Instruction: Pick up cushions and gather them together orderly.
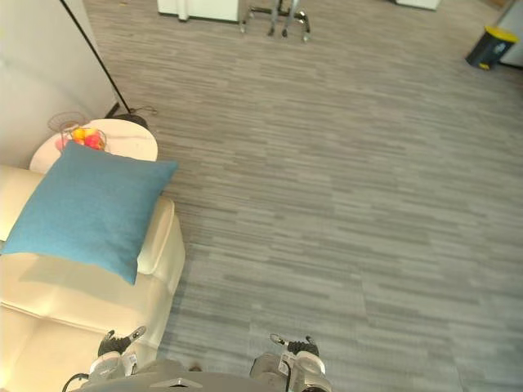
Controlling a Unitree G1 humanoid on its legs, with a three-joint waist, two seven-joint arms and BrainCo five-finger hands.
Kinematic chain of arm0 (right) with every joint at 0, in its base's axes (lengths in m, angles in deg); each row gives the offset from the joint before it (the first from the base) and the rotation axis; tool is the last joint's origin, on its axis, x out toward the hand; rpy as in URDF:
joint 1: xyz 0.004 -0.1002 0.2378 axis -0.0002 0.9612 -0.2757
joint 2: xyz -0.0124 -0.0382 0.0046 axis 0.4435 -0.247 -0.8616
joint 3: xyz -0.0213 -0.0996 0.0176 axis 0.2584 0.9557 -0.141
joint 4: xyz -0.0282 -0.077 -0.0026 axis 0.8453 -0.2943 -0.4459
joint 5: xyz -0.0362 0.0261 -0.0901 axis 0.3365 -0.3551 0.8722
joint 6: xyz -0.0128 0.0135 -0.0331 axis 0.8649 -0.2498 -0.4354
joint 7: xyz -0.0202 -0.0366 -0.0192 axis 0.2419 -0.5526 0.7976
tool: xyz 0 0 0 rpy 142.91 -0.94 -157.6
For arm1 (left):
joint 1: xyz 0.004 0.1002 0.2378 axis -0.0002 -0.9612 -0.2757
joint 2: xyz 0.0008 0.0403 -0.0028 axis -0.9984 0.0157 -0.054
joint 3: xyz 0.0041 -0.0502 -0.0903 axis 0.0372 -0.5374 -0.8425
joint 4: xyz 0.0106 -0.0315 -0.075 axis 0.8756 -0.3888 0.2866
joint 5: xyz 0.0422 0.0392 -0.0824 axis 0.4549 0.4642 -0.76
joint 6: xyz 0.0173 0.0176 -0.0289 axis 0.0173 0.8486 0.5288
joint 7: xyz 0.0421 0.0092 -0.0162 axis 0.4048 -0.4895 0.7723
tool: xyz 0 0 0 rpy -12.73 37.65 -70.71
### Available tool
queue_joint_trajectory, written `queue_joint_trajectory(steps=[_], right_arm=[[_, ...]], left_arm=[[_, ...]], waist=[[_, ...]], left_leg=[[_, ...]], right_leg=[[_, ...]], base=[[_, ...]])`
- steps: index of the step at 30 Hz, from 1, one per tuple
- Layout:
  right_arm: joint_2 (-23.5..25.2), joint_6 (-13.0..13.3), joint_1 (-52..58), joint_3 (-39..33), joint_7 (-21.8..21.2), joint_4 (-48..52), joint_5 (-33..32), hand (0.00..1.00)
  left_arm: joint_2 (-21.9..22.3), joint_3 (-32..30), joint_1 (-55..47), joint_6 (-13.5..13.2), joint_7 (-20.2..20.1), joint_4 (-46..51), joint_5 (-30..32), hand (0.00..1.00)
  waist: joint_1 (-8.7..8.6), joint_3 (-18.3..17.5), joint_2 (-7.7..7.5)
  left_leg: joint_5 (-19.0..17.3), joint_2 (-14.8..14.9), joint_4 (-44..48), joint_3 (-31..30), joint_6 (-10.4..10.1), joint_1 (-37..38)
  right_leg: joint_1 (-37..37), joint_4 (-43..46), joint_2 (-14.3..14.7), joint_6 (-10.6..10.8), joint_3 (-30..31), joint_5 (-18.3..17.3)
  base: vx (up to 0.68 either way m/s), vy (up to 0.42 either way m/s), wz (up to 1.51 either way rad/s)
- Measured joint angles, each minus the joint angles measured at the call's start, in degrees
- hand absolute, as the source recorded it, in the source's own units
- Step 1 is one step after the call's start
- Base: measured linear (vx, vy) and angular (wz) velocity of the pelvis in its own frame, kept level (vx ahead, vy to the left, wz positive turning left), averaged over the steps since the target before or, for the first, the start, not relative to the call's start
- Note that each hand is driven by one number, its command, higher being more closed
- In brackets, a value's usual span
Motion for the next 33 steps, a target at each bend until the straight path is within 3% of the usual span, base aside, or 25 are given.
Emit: queue_joint_trajectory(steps=[2, 4, 5, 6, 7, 9, 11, 13, 14, 16, 18, 21, 22, 23, 24, 28, 31, 33], right_arm=[[-0.06, 0.05, 0.08, -0.56, -0.01, 0.04, -0.20, 0.00], [0.24, 0.14, 0.25, -1.49, 0.04, 0.06, -0.25, 0.00], [0.47, 0.12, 0.48, -1.73, 0.05, 0.21, -0.33, 0.00], [0.81, 0.34, 0.75, -1.82, 0.08, 0.32, -0.59, 0.00], [0.83, 0.34, 0.77, -1.82, 0.01, 0.33, -0.62, 0.00], [-0.28, 0.40, 0.95, -1.85, 0.09, 0.85, -0.49, 0.00], [-0.38, 0.56, 1.32, -2.16, 0.08, 1.82, -0.46, 0.00], [-0.39, 0.59, 2.12, -2.48, 0.09, 2.58, -0.39, 0.00], [-0.39, 0.58, 2.16, -2.80, 0.10, 2.50, -0.39, 0.00], [-0.20, 0.45, 2.72, -4.07, 0.12, 1.68, -0.47, 0.00], [-0.24, 0.29, 2.51, -4.19, 0.09, 1.11, -0.53, 0.00], [-0.27, 0.21, 2.03, -5.29, 0.02, 0.16, -0.62, 0.00], [-0.27, 0.06, 1.94, -5.59, 0.02, 0.10, -0.62, 0.00], [-0.08, -0.50, 1.86, -5.57, -0.01, -0.08, -0.59, 0.00], [0.21, -0.54, 1.86, -5.53, -0.02, -0.09, -0.59, 0.00], [0.39, -0.67, 1.77, -5.32, -0.33, -0.99, -0.38, 0.00], [0.24, -0.47, 1.59, -3.09, -0.52, -0.26, -0.08, 0.00], [-0.03, -0.24, 1.62, -2.88, -0.80, 0.63, -0.09, 0.00]], left_arm=[[0.54, -0.95, 0.12, 0.00, -0.01, 0.04, 0.00, 0.00], [1.06, -2.10, 0.09, 0.00, 0.01, 0.04, -0.05, 0.00], [1.36, -3.18, 0.09, -0.07, 0.00, 0.18, -0.39, 0.00], [1.56, -4.72, -0.27, -0.11, 0.01, 0.21, -0.39, 0.00], [1.87, -5.10, -0.31, -0.10, 0.01, 0.14, -0.38, 0.00], [3.83, -5.67, -1.18, -0.16, -0.02, 0.05, -0.43, 0.00], [4.36, -5.48, -1.15, -0.31, -0.24, 0.39, -0.63, 0.00], [4.41, -5.85, -0.95, -0.30, -1.15, 0.50, -0.71, 0.00], [4.39, -5.83, -0.97, -0.30, -1.26, 0.58, -0.73, 0.00], [4.08, -5.14, -1.09, -0.48, -2.08, 0.74, -1.01, 0.00], [3.55, -4.03, -1.04, -0.50, -2.56, 0.57, -1.39, 0.00], [2.53, -1.73, 0.16, -0.34, -3.38, -1.45, -1.27, 0.00], [2.44, -1.31, 0.51, -0.16, -3.45, -1.83, -1.07, 0.00], [1.22, -0.37, 0.83, -0.08, -3.79, -1.99, -0.79, 0.00], [0.64, -0.05, 0.83, -0.06, -4.05, -2.09, -0.83, 0.00], [-0.27, 0.40, 1.10, -0.02, -5.07, -3.39, -0.83, 0.00], [-0.33, 0.44, 1.10, -0.10, -5.72, -4.67, -0.89, 0.00], [-0.76, 0.54, 1.15, -0.11, -5.87, -4.79, -0.97, 0.00]], waist=[[-0.95, 0.13, 0.30], [-1.01, 0.20, 0.22], [-0.96, 0.30, -0.09], [-0.87, 0.72, -0.68], [-0.91, 0.43, -0.66], [-0.71, -0.68, 2.54], [-0.85, -0.57, 2.36], [-1.15, -0.78, 2.99], [-1.08, -0.74, 3.02], [-0.67, -0.69, 3.06], [-0.90, -0.74, 3.00], [-1.60, -1.00, 3.11], [-1.54, -1.11, 3.30], [-0.82, -0.89, 1.88], [-0.84, -0.93, 1.45], [-1.08, -0.91, 0.60], [-1.79, -0.85, 0.53], [-2.22, -0.36, 0.14]], left_leg=[[-1.05, 1.98, -0.05, -5.25, -1.61, 0.32], [-2.17, 2.91, 0.23, -8.25, -2.91, 0.79], [-3.51, 3.08, 1.01, -10.27, -3.90, 1.21], [-5.92, 3.20, 2.74, -12.65, -5.28, 2.03], [-7.24, 3.93, 3.65, -13.90, -6.26, 2.56], [-7.50, 7.09, 3.85, -15.43, -7.54, 3.38], [-5.66, 7.75, 7.39, -15.32, -8.60, 1.67], [-3.46, 9.32, 21.02, -13.91, -11.01, -6.05], [-2.57, 10.10, 23.03, -12.47, -11.17, -7.25], [-0.98, 14.11, 26.21, -3.09, -10.05, -8.91], [-1.26, 14.68, 20.09, 3.84, -9.84, -8.71], [0.96, 12.90, 6.90, 12.26, -9.94, -7.53], [1.57, 12.36, 4.57, 12.87, -9.49, -7.05], [4.40, 10.29, 0.48, 13.22, -9.02, -6.17], [5.09, 9.42, -0.88, 12.92, -8.41, -5.86], [5.37, 7.32, -1.97, 12.06, -7.92, -3.72], [5.45, 5.81, -5.50, 10.52, -6.29, -1.21], [4.88, 5.53, -5.05, 8.84, -5.59, -0.73]], right_leg=[[-2.07, -20.69, 5.20, -0.46, 8.03, 3.62], [-2.26, -30.21, 7.09, 0.06, 15.00, 8.98], [-1.79, -33.90, 7.17, 0.91, 18.50, 12.11], [-1.19, -33.26, 6.37, 1.62, 19.55, 16.18], [-1.14, -30.71, 6.91, 1.48, 18.47, 17.88], [-1.53, -25.08, 8.45, -0.48, 14.25, 12.22], [-1.05, -22.83, 7.79, -1.73, 11.52, 9.53], [1.63, -22.80, 6.94, -2.89, 5.96, 8.02], [2.50, -23.02, 6.95, -3.18, 5.05, 7.85], [7.40, -26.52, 7.01, -3.95, 0.33, 7.59], [9.37, -29.77, 6.48, -4.03, -2.70, 8.57], [9.92, -33.59, 5.52, -2.77, -6.85, 10.83], [10.17, -34.49, 5.21, -2.65, -7.54, 11.46], [10.95, -37.54, 4.23, -2.32, -8.43, 13.40], [11.45, -38.91, 4.06, -2.21, -8.56, 14.11], [14.15, -39.60, 2.65, -1.91, -9.16, 14.67], [10.30, -26.62, -1.48, 0.02, -9.71, 11.91], [6.32, -14.73, -4.55, -0.41, -8.33, 12.16]], base=[[0.32, -0.248, 1.03], [0.22, -0.248, 0.90], [0.29, -0.409, 1.10], [0.28, -0.443, 0.99], [0.26, -0.449, 0.84], [0.27, -0.380, 0.72], [0.23, -0.323, 0.86], [0.18, -0.304, 1.01], [0.16, -0.231, 0.92], [0.15, -0.167, 0.87], [0.10, -0.067, 0.77], [0.08, 0.034, 0.86], [0.08, 0.102, 0.76], [0.06, 0.092, 0.50], [0.09, 0.142, 0.47], [0.03, 0.090, 0.11], [-0.02, 0.092, 0.20], [-0.07, 0.069, 0.57]])
